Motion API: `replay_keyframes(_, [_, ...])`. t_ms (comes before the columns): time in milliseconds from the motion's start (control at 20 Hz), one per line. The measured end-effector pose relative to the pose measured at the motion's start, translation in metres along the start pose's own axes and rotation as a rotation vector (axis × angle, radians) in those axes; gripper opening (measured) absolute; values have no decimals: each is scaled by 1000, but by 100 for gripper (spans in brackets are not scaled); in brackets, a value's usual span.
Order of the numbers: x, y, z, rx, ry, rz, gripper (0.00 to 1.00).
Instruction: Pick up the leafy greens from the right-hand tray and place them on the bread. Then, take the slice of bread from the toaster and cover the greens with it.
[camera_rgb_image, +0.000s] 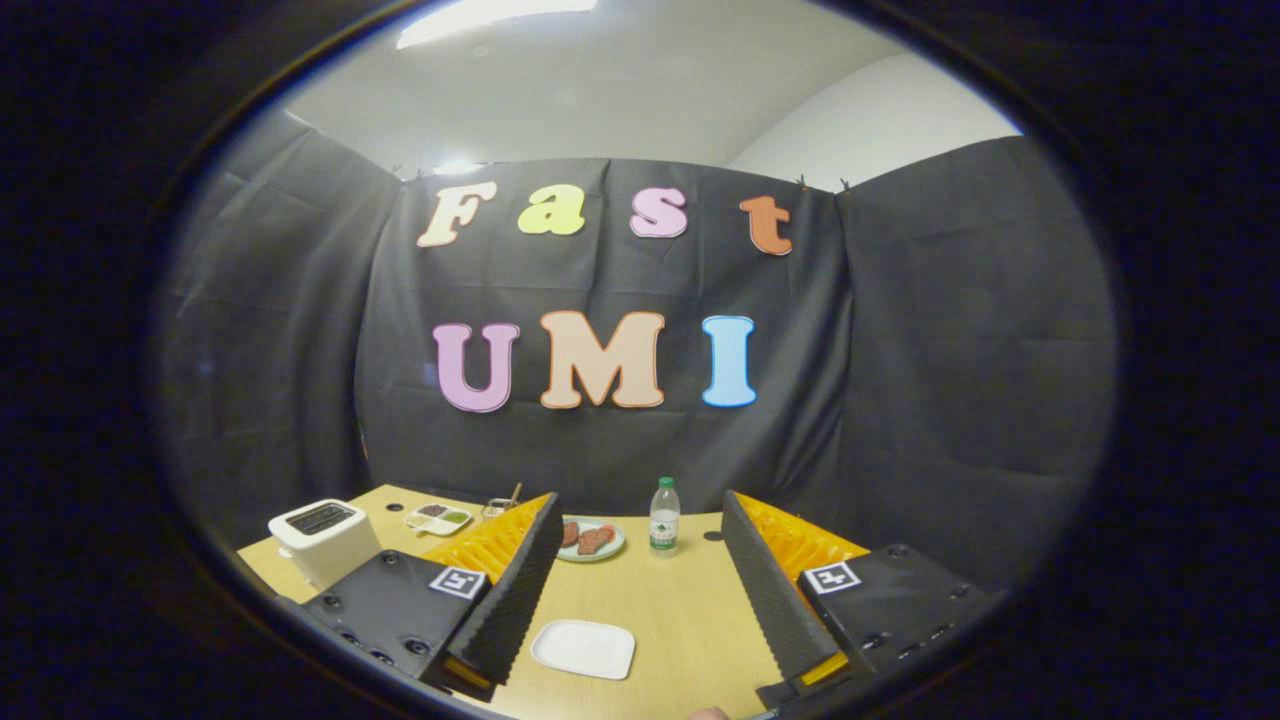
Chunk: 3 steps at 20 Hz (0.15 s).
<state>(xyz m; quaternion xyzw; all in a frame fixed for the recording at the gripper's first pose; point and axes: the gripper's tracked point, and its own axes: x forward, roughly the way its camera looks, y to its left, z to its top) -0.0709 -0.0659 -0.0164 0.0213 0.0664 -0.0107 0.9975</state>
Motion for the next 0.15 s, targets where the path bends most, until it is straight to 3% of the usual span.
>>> replay_keyframes(150, [-1, -3, -1, -6, -1, -10, 99])
